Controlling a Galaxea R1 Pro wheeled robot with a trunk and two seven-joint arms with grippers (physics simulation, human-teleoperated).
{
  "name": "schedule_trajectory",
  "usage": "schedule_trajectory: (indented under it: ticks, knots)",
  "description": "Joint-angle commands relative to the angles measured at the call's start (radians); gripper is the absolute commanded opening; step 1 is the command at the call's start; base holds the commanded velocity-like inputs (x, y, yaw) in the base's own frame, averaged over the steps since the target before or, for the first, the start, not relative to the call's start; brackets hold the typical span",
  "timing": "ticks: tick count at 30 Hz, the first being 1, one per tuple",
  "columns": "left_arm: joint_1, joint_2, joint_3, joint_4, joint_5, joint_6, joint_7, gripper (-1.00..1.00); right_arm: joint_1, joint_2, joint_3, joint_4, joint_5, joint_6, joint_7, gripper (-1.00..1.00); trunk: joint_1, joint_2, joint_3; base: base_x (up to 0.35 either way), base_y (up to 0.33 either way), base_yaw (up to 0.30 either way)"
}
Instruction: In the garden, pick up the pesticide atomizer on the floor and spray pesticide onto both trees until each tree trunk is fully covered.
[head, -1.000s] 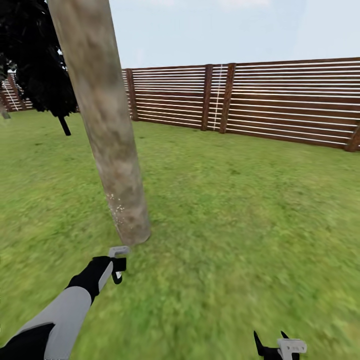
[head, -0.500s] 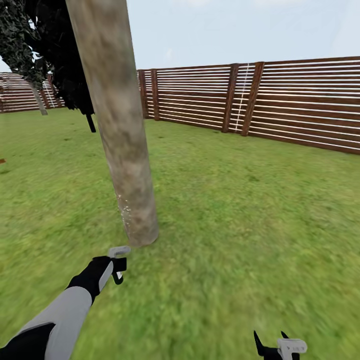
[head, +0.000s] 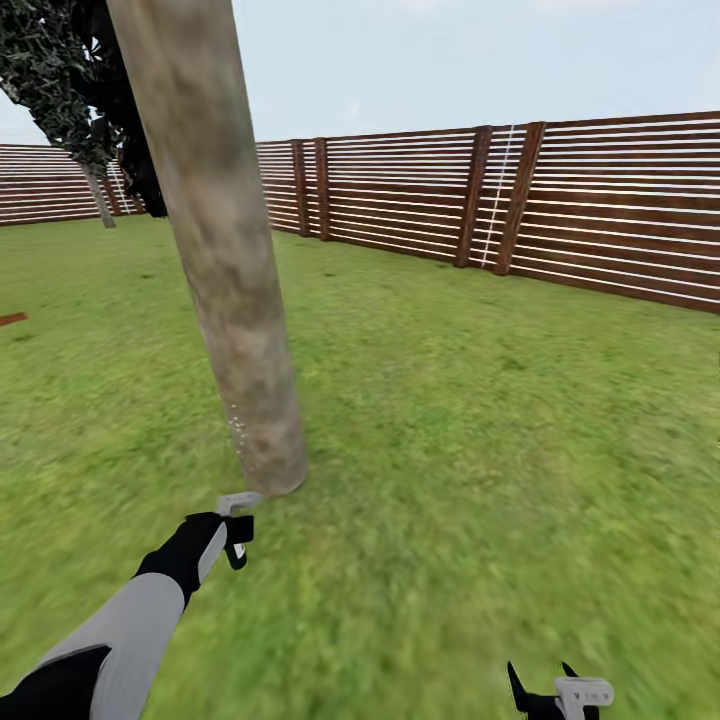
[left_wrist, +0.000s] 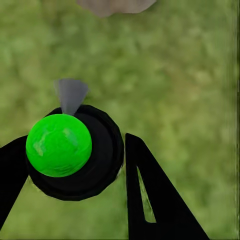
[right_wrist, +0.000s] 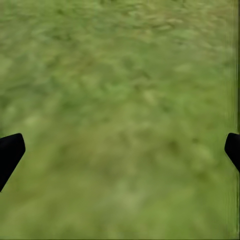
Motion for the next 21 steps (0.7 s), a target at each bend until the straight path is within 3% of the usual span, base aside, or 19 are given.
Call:
schedule_trajectory:
  ticks: [1,8,14,21]
  knots:
    - [0.000,0.000,0.000,0.000,0.000,0.000,0.001,-1.00,0.000,0.000,0.000,0.000,0.000,0.000,0.000,1.00,0.000,0.000,0.000,0.098,-0.265,0.013]
    - [0.000,0.006,0.000,0.004,-0.002,0.017,-0.002,-1.00,0.000,0.001,0.000,0.000,0.000,0.000,0.000,1.00,0.000,0.000,0.000,0.116,-0.262,0.172]
    - [-0.001,0.000,0.002,-0.003,-0.006,0.203,-0.001,-1.00,0.000,0.000,0.000,0.001,0.000,-0.001,0.000,1.00,0.000,0.000,0.000,0.190,-0.234,0.007]
    - [-0.002,-0.001,0.007,-0.010,-0.003,0.218,-0.001,-1.00,0.000,-0.001,0.000,0.001,0.000,-0.002,0.000,1.00,0.000,0.000,0.000,0.081,-0.252,0.000]
